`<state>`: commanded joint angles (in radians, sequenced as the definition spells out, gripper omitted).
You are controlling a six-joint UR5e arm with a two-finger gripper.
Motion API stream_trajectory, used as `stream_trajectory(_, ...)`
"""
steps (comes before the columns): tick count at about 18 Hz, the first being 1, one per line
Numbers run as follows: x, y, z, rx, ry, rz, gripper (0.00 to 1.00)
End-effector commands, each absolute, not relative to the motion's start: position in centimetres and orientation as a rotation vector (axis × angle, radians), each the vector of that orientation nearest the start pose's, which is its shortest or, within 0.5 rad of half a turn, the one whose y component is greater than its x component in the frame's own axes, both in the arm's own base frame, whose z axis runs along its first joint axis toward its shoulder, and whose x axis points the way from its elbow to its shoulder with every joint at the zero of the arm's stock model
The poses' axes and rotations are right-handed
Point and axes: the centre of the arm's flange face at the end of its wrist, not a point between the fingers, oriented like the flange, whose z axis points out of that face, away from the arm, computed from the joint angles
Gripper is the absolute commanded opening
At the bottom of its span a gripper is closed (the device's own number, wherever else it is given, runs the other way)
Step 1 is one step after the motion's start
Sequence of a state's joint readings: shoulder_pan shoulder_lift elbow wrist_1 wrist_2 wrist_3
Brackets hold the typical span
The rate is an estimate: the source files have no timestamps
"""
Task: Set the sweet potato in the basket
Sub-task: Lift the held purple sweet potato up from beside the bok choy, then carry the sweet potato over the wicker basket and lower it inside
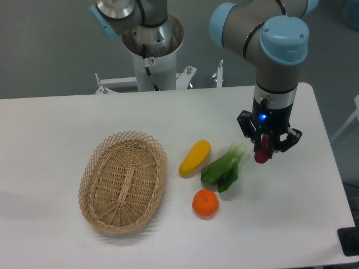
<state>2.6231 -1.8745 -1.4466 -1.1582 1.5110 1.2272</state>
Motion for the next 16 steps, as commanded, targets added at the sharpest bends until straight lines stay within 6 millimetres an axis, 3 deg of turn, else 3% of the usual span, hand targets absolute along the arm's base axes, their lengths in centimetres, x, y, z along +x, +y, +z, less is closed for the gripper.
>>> stream_trajectory(4, -48.5, 43.9, 43.7, -2.949, 0.273, 0.313, 0.24)
stream_trajectory(8, -46.8, 44.2, 45.0, -2.932, 0.199, 0.318, 0.24)
stream_trajectory(12, -41.4, 48.3, 46.7, -2.882, 0.068, 0.288, 0.24)
stream_trajectory(14, -37.4, 51.4, 46.4, -2.872, -0.017, 0.245, 0.24)
stream_trajectory(16, -33.8, 53.6, 44.8, -2.883, -0.104, 0.183, 0.24)
